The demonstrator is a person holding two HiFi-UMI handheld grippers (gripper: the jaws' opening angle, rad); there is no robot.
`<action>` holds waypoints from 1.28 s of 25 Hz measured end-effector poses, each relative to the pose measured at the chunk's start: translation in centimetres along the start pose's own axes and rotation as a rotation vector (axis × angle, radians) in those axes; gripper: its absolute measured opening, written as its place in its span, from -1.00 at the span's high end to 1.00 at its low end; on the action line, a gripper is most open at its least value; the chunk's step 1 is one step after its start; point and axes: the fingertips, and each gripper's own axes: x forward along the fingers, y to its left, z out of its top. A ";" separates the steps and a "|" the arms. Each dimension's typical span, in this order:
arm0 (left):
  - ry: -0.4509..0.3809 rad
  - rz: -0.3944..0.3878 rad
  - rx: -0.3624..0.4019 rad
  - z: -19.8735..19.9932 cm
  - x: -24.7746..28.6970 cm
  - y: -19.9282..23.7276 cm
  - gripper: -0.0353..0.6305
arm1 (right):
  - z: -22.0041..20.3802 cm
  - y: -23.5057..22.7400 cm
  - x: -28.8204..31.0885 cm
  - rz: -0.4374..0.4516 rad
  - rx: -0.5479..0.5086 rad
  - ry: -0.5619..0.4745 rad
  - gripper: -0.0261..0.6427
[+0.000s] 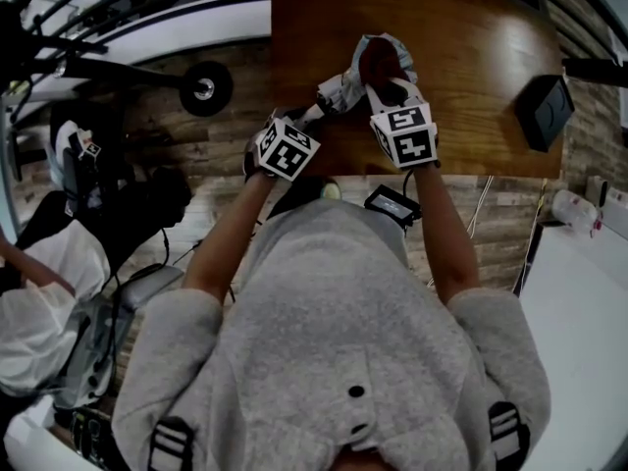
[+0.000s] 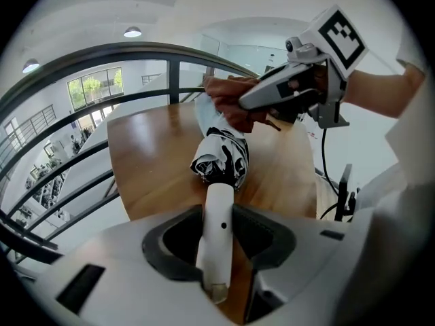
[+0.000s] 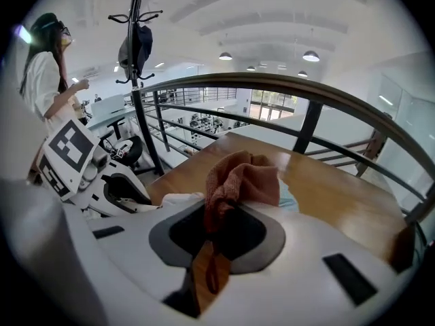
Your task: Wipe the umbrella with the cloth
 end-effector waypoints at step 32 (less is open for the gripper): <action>-0.019 -0.019 -0.014 0.3 -0.3 -0.4 0.44 | 2.8 -0.7 1.2 0.126 0.301 -0.056 0.71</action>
